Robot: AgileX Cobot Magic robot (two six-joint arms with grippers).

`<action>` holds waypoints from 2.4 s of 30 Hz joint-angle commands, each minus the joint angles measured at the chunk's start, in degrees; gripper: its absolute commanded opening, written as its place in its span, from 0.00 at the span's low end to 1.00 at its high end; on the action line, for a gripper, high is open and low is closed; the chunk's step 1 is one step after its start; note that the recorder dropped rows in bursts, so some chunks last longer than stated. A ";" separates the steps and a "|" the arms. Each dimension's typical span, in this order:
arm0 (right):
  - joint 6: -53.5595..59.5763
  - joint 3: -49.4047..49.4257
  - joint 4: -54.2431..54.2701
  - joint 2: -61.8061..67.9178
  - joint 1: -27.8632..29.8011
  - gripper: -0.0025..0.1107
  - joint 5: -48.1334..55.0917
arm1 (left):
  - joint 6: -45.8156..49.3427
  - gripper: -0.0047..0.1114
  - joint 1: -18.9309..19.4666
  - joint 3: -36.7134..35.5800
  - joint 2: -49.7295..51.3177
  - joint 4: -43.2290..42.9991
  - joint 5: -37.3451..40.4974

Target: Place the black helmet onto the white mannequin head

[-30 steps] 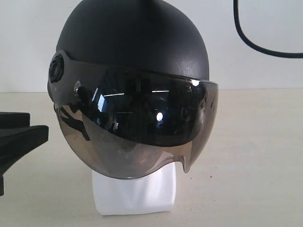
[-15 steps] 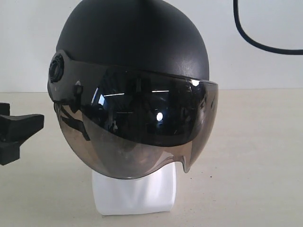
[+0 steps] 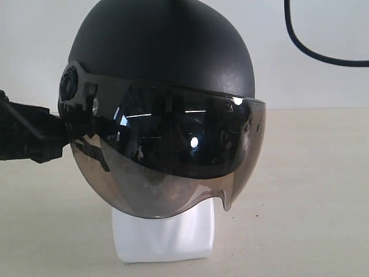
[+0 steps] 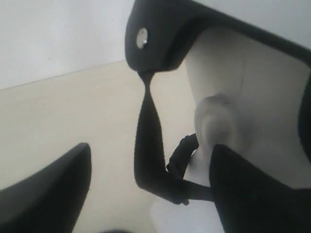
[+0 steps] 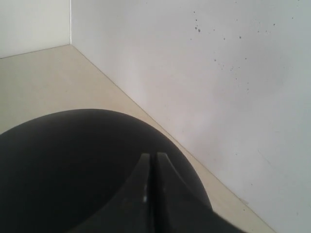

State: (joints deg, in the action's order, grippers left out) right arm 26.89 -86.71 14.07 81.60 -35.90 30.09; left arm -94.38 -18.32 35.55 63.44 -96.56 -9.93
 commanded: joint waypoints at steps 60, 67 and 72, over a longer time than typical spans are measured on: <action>-4.17 -2.77 -7.16 -0.42 -0.03 0.02 4.67 | 5.32 0.08 -0.22 1.13 14.19 -0.10 -2.40; -4.17 -2.77 -7.16 -0.42 -0.03 0.02 4.93 | 5.32 0.08 -0.22 -1.90 14.19 -0.10 0.39; -4.17 -2.77 -7.16 -0.42 -0.03 0.02 4.93 | 5.32 0.08 -0.22 -3.34 14.19 0.38 0.69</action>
State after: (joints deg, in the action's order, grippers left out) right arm 22.90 -88.99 7.30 81.60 -35.90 35.10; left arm -89.31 -18.32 33.28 77.42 -96.22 -9.98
